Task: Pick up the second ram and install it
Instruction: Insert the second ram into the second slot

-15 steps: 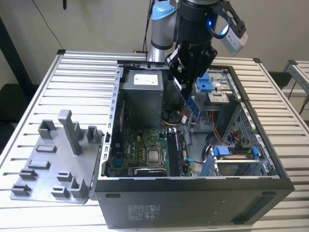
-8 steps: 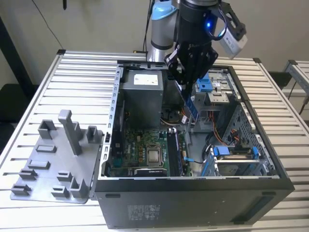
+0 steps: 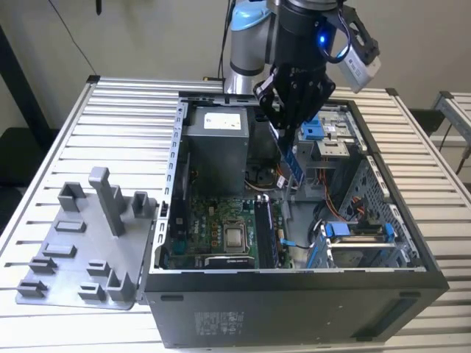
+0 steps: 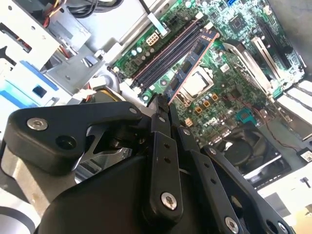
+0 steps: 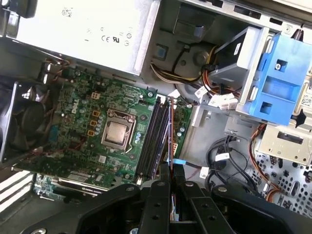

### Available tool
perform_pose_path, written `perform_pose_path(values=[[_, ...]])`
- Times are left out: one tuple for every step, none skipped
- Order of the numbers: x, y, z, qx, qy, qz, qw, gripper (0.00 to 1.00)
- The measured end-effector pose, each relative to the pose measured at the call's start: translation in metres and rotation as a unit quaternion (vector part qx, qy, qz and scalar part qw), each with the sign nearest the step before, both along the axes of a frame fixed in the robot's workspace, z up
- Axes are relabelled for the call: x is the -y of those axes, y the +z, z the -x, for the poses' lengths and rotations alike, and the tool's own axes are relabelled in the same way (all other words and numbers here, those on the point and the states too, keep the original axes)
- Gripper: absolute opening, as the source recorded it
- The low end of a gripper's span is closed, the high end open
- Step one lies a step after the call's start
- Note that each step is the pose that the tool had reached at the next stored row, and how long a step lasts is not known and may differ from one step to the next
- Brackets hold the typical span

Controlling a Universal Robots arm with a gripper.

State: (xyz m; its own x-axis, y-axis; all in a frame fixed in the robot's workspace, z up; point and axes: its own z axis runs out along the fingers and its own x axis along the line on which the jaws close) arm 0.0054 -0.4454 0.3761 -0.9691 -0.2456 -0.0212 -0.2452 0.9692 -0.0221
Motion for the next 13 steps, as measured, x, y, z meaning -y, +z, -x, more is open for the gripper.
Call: perform_pose_path(values=[[0.0, -0.0003, 0.0, 0.0, -0.004, -0.0001, 1.0, 0.14], [0.0001, -0.0005, 0.0, 0.0, -0.01, -0.0001, 1.0, 0.14], [0.0001, -0.0007, 0.0, 0.0, -0.016, -0.0001, 0.9999, 0.14], [0.0002, -0.001, -0.0001, 0.0, -0.022, -0.0001, 0.9998, 0.14], [0.0003, -0.0012, 0.0, 0.0, -0.028, -0.0001, 0.9996, 0.14], [0.0003, -0.0014, 0.0, 0.0, -0.034, -0.0001, 0.9994, 0.14], [0.0004, -0.0016, -0.0001, 0.0, -0.04, -0.0001, 0.9992, 0.14], [0.0004, -0.0019, -0.0001, 0.0, -0.045, -0.0001, 0.999, 0.14], [0.0005, -0.0022, -0.0001, 0.0, -0.051, 0.0, 0.9987, 0.14], [0.0006, -0.0024, -0.0001, 0.0, -0.057, -0.0001, 0.9984, 0.14], [0.0007, -0.0027, -0.0001, 0.0, -0.062, -0.0001, 0.9981, 0.14], [0.0007, -0.003, -0.0001, 0.0, -0.068, -0.0001, 0.9977, 0.14], [0.0008, -0.0032, 0.0, 0.0, -0.073, -0.0001, 0.9973, 0.14]])
